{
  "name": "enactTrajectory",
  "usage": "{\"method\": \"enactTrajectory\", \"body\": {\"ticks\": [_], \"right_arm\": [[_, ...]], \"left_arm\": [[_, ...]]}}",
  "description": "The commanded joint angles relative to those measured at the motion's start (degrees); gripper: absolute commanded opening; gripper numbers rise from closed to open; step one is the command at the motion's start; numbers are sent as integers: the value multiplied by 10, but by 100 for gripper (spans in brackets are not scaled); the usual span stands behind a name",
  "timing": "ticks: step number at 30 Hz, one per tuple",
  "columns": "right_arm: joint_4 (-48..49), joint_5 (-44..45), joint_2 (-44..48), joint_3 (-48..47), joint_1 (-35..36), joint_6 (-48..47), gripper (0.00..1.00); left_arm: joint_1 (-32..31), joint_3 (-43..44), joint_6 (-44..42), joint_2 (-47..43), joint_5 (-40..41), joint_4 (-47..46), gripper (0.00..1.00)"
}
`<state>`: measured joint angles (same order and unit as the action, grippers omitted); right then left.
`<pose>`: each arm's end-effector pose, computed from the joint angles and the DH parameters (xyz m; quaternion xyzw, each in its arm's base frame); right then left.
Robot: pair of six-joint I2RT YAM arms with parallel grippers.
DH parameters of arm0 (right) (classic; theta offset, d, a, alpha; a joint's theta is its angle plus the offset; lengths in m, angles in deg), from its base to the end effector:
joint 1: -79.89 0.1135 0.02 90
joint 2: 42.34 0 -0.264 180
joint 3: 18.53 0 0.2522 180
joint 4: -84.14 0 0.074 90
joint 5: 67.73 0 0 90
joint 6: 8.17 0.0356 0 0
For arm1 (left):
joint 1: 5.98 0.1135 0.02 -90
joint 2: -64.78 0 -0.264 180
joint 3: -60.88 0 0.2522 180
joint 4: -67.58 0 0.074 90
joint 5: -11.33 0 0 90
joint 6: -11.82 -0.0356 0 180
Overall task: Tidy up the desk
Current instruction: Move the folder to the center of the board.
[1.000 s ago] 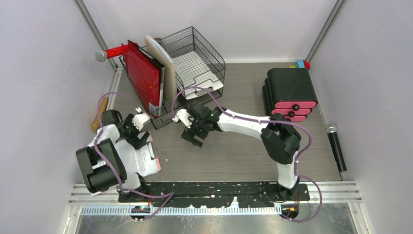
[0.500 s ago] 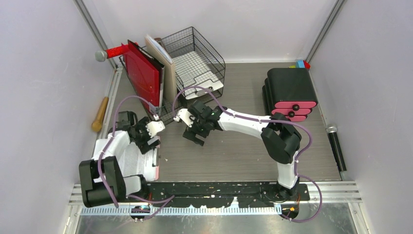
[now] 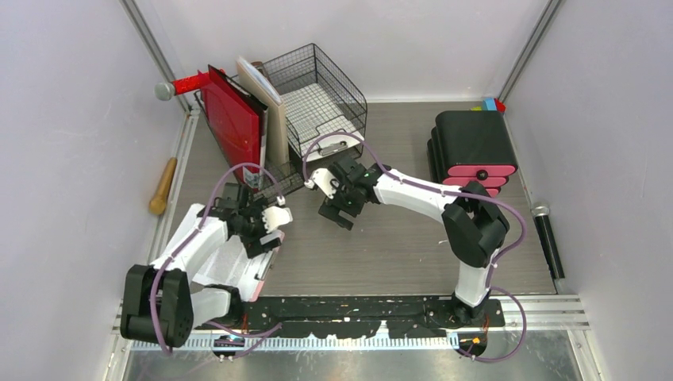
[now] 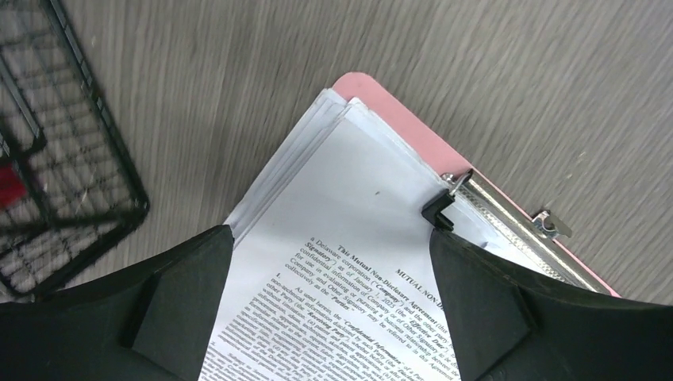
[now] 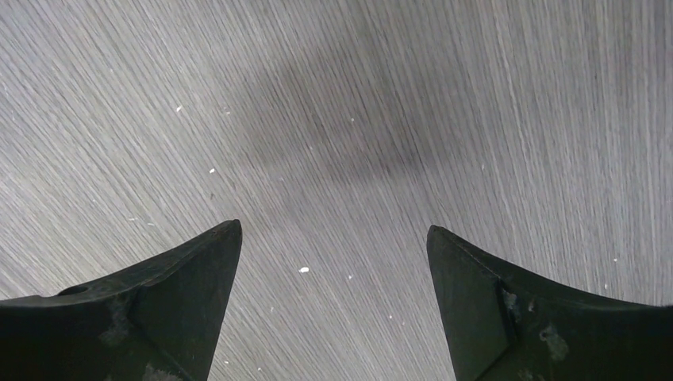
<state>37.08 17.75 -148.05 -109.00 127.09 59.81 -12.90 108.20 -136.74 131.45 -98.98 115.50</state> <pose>0.2600 0.2849 0.2044 -0.5588 0.7931 0.0895 0.2251 0.1920 -0.0357 0.1733 0.5511 0.7929 -0.0711 0.2499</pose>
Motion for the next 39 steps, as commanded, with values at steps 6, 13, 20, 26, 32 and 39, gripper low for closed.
{"method": "enactTrajectory", "body": {"ticks": [6, 13, 20, 26, 32, 39], "right_arm": [[-16, 5, 67, 35, -20, -17, 93], [-13, -19, 104, 75, -48, -23, 93], [2, -69, 146, 114, -63, -23, 93], [16, -93, 163, 136, -66, -17, 93], [24, -103, 162, 149, -66, -16, 93], [30, -107, 166, 159, -66, -15, 93]], "left_arm": [[-123, 55, 125, 100, 43, -45, 100], [-150, 119, 222, 164, 44, -65, 100], [-154, 152, 260, 140, -12, -24, 100], [-155, 140, 239, 49, 13, 3, 100], [-155, 93, 159, -15, 54, 41, 100], [-157, 29, 129, -23, 67, 1, 100]]}}
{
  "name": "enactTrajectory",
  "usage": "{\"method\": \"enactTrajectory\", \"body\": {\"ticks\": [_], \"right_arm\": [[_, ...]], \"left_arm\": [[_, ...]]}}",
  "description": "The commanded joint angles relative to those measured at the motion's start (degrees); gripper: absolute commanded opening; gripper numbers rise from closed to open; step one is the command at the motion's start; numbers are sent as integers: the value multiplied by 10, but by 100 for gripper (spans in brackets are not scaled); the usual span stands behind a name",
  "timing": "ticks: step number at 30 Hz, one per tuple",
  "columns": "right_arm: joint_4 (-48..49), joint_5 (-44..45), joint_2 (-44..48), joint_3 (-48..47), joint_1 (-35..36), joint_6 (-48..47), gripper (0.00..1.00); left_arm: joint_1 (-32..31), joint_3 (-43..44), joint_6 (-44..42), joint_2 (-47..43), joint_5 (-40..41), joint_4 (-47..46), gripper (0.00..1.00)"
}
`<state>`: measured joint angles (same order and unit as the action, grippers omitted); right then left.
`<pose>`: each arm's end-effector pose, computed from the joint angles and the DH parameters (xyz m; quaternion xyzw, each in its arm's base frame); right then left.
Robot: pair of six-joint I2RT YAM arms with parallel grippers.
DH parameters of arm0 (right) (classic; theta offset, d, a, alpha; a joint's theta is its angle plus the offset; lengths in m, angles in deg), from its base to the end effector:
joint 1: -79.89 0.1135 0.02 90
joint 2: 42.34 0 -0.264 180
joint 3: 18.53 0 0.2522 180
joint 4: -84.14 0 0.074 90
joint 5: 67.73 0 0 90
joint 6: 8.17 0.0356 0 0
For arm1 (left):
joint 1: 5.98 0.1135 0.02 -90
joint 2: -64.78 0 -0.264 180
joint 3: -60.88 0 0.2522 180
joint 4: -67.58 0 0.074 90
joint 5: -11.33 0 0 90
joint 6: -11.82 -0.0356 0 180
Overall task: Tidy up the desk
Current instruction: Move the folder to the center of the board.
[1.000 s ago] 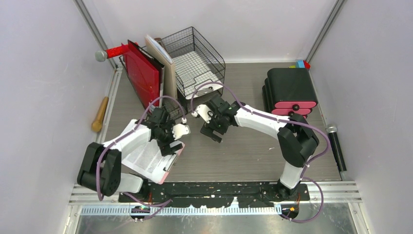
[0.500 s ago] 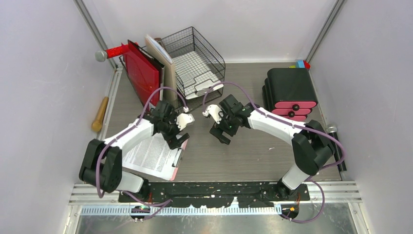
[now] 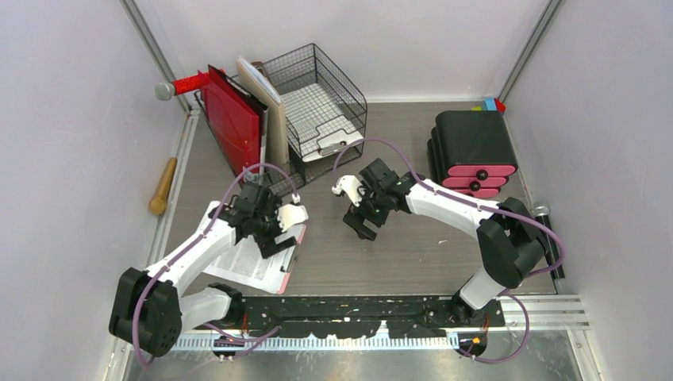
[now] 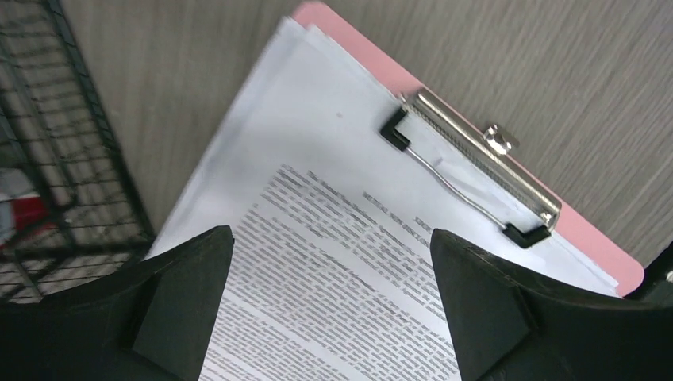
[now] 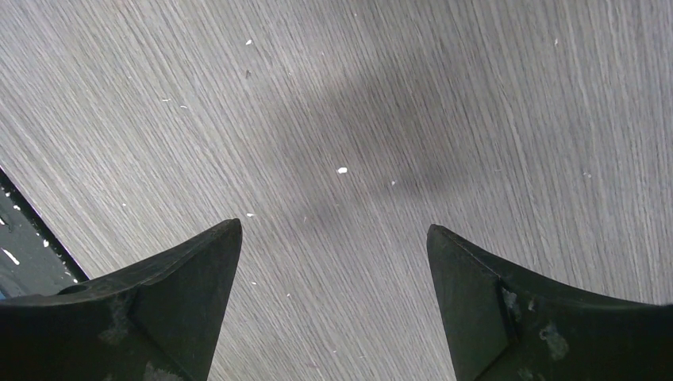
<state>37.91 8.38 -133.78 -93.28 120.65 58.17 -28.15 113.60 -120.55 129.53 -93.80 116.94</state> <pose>0.2350 0.2139 0.2083 -0.5384 0.8015 0.1508 0.2123 0.1872 -0.0863 0.2046 0.5404 0.7948 -0.0826 0.2635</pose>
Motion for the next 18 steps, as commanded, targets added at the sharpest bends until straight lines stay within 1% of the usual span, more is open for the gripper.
{"method": "enactTrajectory", "body": {"ticks": [1, 6, 11, 18], "right_arm": [[24, -14, 24, 5, -2, 2, 93], [27, -13, 29, 13, -6, -1, 93], [31, -13, 32, 14, -12, -2, 93], [35, -21, 37, 20, -24, 3, 93]], "left_arm": [[-6, -29, -36, 0, 17, -19, 100], [-25, -44, -34, 20, 15, -31, 100], [-76, -62, -19, 38, 34, -66, 100], [-134, -43, 14, 99, 45, -105, 100]]}}
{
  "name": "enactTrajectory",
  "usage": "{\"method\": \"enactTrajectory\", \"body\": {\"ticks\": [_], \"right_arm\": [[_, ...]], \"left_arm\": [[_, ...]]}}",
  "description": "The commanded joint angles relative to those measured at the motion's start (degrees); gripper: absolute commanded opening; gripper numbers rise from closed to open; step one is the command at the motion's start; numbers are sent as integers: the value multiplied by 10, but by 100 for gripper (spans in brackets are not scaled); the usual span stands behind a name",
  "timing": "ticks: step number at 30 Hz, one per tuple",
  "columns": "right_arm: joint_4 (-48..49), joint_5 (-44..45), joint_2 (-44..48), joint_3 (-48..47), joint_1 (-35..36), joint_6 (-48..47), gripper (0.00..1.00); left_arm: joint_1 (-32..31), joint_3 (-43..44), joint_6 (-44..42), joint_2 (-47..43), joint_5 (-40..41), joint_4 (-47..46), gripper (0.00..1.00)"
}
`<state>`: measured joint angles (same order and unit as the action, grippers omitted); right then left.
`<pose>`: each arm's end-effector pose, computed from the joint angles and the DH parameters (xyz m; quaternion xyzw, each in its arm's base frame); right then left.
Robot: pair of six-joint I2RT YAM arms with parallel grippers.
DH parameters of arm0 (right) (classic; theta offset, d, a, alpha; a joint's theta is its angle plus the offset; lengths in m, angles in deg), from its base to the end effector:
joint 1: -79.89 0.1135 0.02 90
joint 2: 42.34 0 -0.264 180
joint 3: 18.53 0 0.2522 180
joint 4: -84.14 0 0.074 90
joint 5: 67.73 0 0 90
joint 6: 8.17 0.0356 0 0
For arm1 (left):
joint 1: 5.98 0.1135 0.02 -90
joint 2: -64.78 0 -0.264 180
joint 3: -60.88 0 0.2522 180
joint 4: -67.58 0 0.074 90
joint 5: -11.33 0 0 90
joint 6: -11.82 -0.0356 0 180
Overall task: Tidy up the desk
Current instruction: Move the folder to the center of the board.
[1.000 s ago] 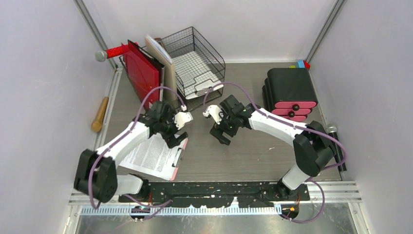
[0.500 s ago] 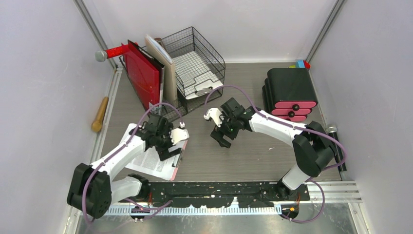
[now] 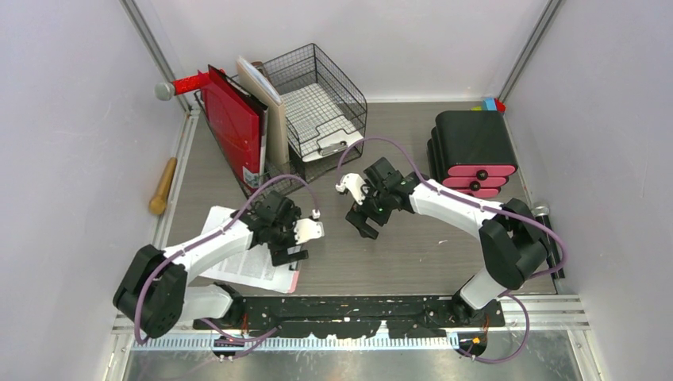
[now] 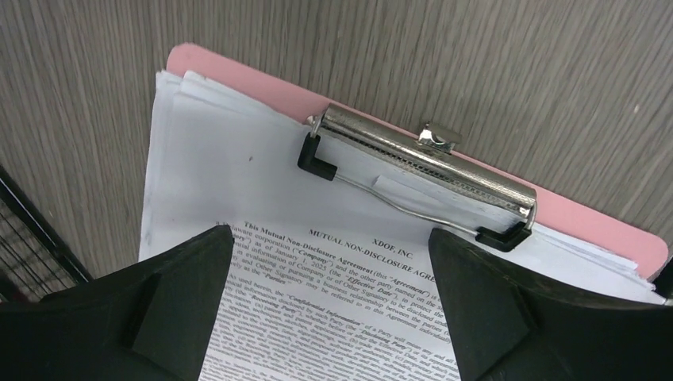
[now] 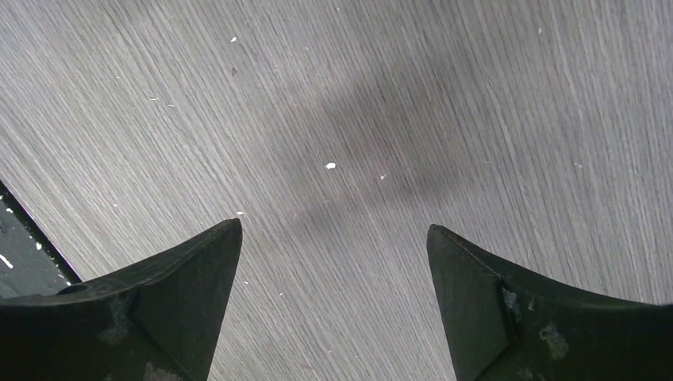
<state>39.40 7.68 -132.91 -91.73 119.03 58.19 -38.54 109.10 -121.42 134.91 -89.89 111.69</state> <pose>0.2379 0.2052 0.2063 -0.5275 0.8058 0.1543 0.2202 0.1720 -0.1181 0.1682 0.6140 0.7557 -0.0760 0.2147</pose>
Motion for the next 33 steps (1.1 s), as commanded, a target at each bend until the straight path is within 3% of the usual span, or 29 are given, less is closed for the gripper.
{"method": "enactTrajectory", "body": {"ticks": [1, 10, 17, 26, 33], "right_arm": [[22, -16, 28, 4, -10, 5, 93], [31, -55, 6, -12, -84, 78, 93], [30, -86, -5, -17, -164, 121, 93], [27, -116, -25, -21, -192, 149, 92], [32, -210, -53, -13, -193, 181, 92]], "left_arm": [[-38, 11, 29, 55, 4, -56, 100], [-141, 86, 68, 166, 16, -110, 100], [-218, 133, 25, 253, 108, -128, 100], [-255, 186, 35, 264, 147, -138, 100], [-255, 147, 32, 190, 211, -182, 100]]}}
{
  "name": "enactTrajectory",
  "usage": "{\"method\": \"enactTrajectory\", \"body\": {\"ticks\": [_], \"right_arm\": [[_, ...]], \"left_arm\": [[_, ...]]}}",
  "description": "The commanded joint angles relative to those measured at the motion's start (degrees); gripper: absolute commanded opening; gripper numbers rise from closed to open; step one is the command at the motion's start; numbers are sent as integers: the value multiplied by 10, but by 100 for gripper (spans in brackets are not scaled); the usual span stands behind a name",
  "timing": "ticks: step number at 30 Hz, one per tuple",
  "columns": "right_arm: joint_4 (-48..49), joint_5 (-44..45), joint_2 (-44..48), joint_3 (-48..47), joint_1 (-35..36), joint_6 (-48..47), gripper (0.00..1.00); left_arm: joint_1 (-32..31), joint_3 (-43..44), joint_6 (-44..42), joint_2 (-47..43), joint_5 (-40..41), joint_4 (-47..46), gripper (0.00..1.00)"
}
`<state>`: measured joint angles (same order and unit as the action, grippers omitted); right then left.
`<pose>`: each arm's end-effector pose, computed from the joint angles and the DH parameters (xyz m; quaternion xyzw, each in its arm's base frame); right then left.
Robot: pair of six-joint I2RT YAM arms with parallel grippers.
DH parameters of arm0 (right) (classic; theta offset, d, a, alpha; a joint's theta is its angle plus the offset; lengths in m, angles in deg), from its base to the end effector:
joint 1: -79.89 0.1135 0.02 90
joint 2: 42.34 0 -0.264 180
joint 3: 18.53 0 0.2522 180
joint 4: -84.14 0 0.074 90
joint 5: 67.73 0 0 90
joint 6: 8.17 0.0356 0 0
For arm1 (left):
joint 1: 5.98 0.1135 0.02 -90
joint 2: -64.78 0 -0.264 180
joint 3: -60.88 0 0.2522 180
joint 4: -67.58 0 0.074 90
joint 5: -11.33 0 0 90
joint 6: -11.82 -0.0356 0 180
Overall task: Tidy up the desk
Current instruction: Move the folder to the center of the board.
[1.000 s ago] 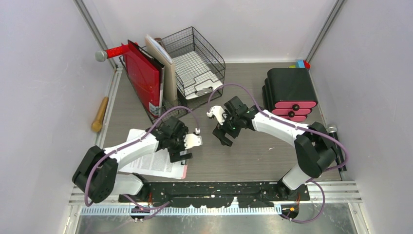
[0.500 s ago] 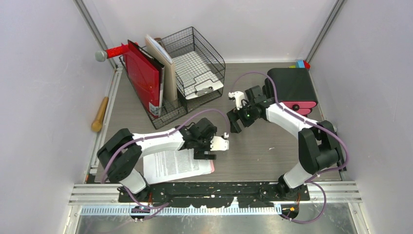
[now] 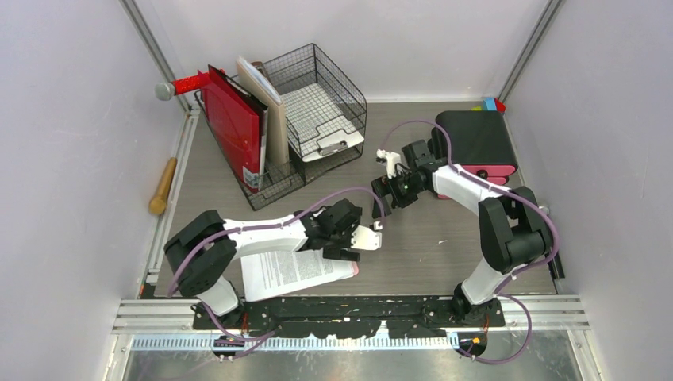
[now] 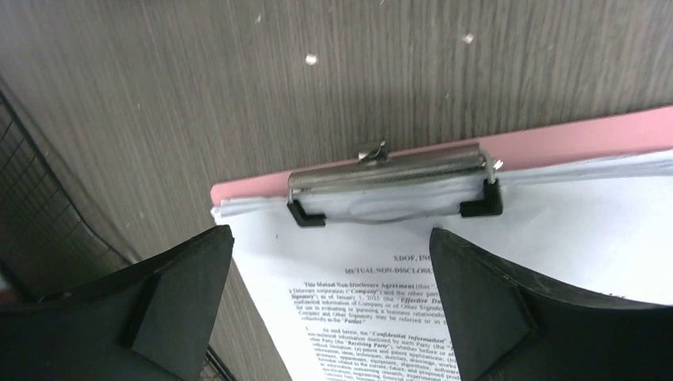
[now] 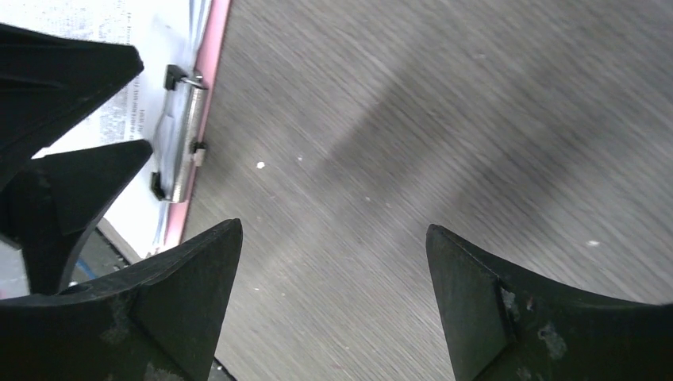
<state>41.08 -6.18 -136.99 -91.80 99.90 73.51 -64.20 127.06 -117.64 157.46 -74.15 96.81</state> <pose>0.2965 0.1260 0.1897 -0.2840 0.9033 0.2602 0.1889 0.1708 -0.2703 0.1742 0.7113 0.6372 -0.0108 0.2966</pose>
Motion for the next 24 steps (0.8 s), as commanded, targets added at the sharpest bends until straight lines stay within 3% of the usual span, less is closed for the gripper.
{"method": "enactTrajectory", "body": {"ticks": [1, 9, 14, 19, 24], "right_arm": [[15, -94, -18, -12, -1, 30, 92], [-34, -202, -58, -16, -1, 0, 85], [-87, -225, -67, -27, 1, -65, 85], [-261, -207, -107, -74, 35, -242, 85], [-256, -177, -148, -93, 81, -230, 84]], "left_arm": [[3, -37, -6, -51, 58, -33, 100], [40, -70, 6, -186, 52, 34, 100], [150, -94, 16, -282, -13, 138, 100], [258, -127, -22, -377, -60, 238, 100], [300, -171, -88, -436, -28, 307, 100]]}}
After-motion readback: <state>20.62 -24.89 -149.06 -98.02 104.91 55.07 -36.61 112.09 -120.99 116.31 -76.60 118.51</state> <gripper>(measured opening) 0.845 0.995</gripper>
